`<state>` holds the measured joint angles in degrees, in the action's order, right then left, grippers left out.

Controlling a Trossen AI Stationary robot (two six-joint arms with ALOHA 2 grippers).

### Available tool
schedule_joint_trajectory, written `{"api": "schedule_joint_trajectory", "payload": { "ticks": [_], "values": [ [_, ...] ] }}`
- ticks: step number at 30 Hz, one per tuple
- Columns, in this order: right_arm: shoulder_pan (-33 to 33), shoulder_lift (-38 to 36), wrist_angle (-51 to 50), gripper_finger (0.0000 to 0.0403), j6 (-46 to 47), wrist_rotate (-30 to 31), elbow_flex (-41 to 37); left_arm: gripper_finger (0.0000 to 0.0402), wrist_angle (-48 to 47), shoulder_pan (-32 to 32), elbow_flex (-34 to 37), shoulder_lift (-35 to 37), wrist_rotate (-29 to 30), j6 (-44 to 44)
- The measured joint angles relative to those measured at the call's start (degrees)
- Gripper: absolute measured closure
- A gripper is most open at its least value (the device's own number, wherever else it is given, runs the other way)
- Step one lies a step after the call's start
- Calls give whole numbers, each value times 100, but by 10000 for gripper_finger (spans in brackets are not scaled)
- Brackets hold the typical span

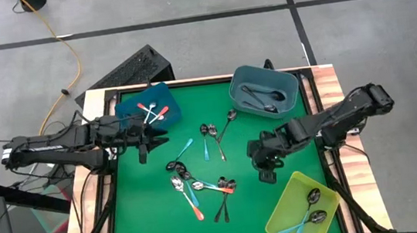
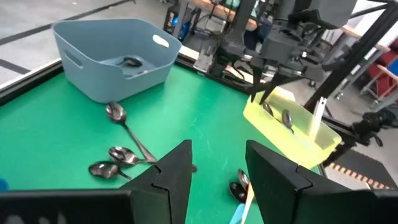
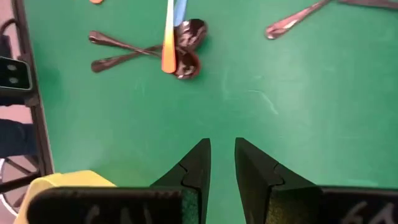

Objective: Sort silverware by color (type)
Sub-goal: Put the blue spoon into the yellow bin

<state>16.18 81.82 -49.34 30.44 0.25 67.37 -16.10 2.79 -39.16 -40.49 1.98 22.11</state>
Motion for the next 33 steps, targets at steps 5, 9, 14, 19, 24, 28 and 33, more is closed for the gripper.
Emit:
{"api": "schedule_joint_trajectory", "payload": {
  "ticks": [5,9,14,19,24,28,33],
  "values": [
    [153,4,728,316,301,-3,-362,267,4,-165,0,-93,142,-28],
    [184,2,1450,316,451,-7,-672,265,92,-308,0,-441,192,-318],
    [182,2,2130,316,532,-16,-965,248,446,-444,-4,-1191,214,-331],
    [182,4,2236,316,666,-28,-1099,228,613,-442,0,-2001,1063,93],
    [182,4,2246,316,681,-26,-1101,221,841,-443,-332,-2854,1465,233],
    [182,4,2244,316,679,-26,-1103,221,743,-442,-762,-3613,1585,428],
    [182,4,2243,316,677,-26,-1103,221,343,-442,-1436,-4649,1639,586]
  ]
}}
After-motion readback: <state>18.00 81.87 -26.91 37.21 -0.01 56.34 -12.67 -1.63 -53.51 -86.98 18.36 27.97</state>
